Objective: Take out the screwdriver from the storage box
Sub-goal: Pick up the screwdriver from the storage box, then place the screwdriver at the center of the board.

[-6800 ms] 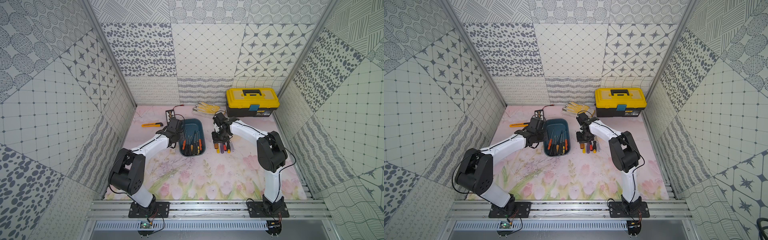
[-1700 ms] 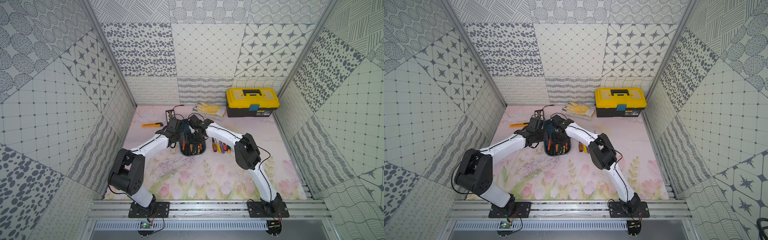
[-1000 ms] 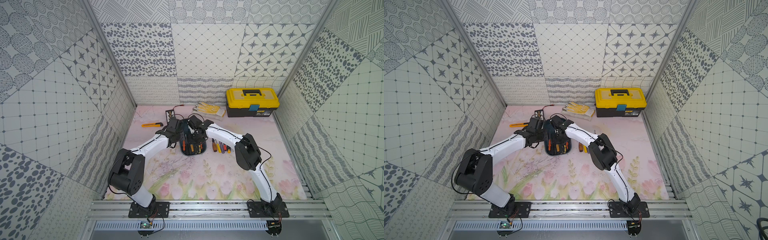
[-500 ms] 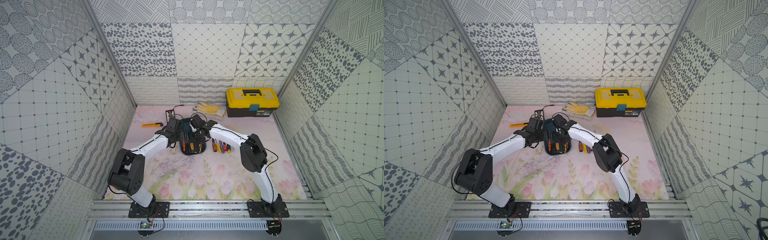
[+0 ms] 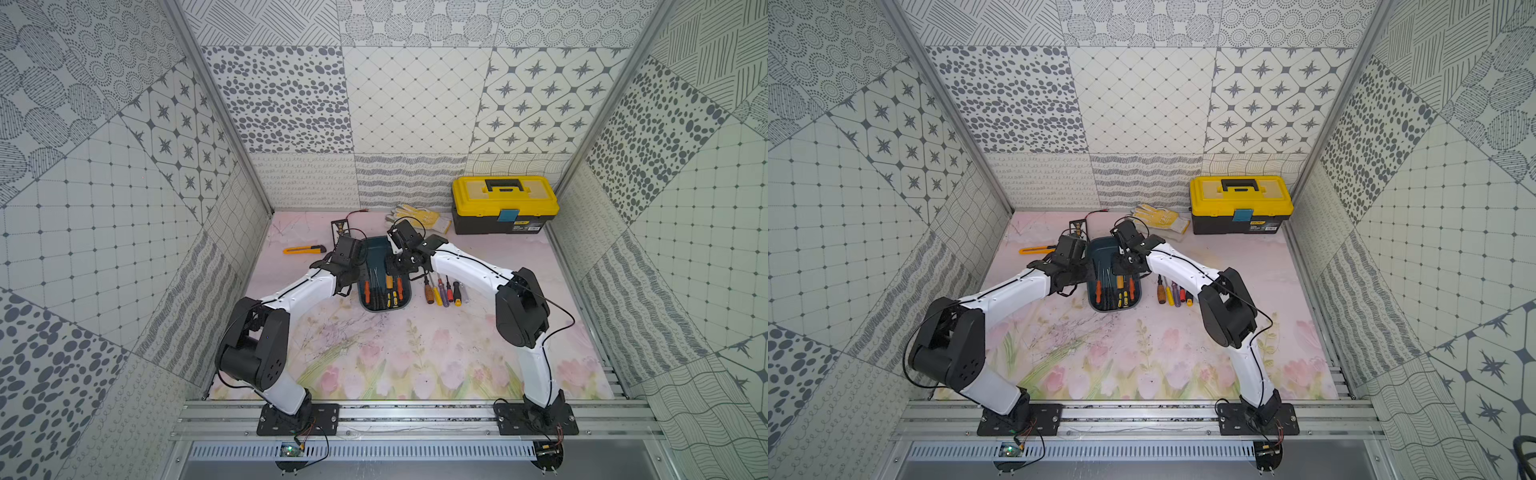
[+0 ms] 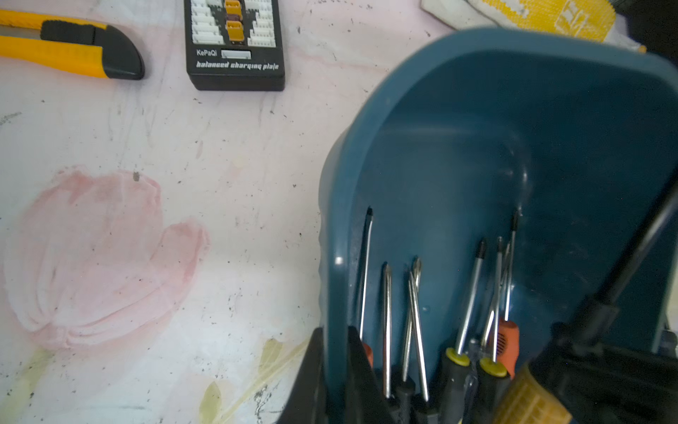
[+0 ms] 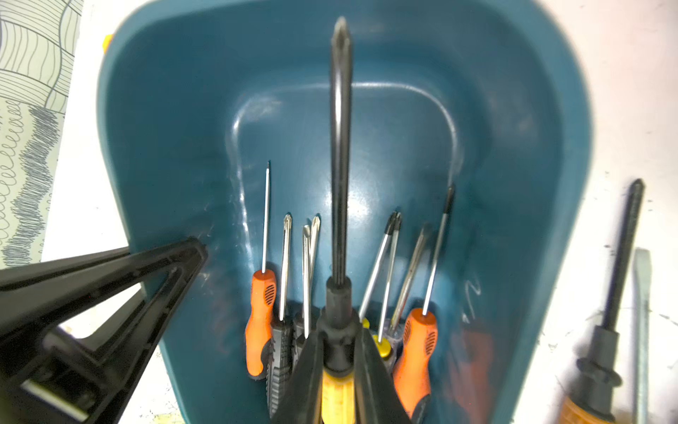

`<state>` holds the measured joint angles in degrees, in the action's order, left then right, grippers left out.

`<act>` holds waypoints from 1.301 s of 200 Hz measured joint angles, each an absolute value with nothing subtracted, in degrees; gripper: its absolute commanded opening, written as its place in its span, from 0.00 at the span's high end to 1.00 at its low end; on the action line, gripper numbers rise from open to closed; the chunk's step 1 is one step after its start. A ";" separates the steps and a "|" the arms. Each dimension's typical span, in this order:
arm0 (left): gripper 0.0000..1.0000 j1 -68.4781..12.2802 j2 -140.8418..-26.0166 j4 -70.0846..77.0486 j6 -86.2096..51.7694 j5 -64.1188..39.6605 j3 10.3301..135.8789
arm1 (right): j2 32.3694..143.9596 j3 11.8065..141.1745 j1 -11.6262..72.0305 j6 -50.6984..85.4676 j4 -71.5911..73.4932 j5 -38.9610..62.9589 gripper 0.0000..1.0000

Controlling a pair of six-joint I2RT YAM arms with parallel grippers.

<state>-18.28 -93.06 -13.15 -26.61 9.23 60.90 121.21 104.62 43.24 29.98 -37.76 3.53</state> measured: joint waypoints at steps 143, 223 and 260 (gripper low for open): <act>1.00 -18.13 -93.03 -13.30 -26.00 9.93 60.45 | 112.42 97.45 35.03 26.04 -37.50 3.31 1.00; 1.00 -17.72 -91.53 -14.46 -25.30 10.94 60.16 | 117.78 97.86 34.30 24.60 -42.61 3.44 1.00; 1.00 -17.58 -91.31 -14.70 -25.06 10.98 60.16 | 122.06 98.32 34.30 24.60 -45.60 3.49 1.00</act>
<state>-17.58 -91.31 -14.70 -25.06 10.98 60.16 122.06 98.32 34.30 24.60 -45.60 3.49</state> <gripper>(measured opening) 0.118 0.164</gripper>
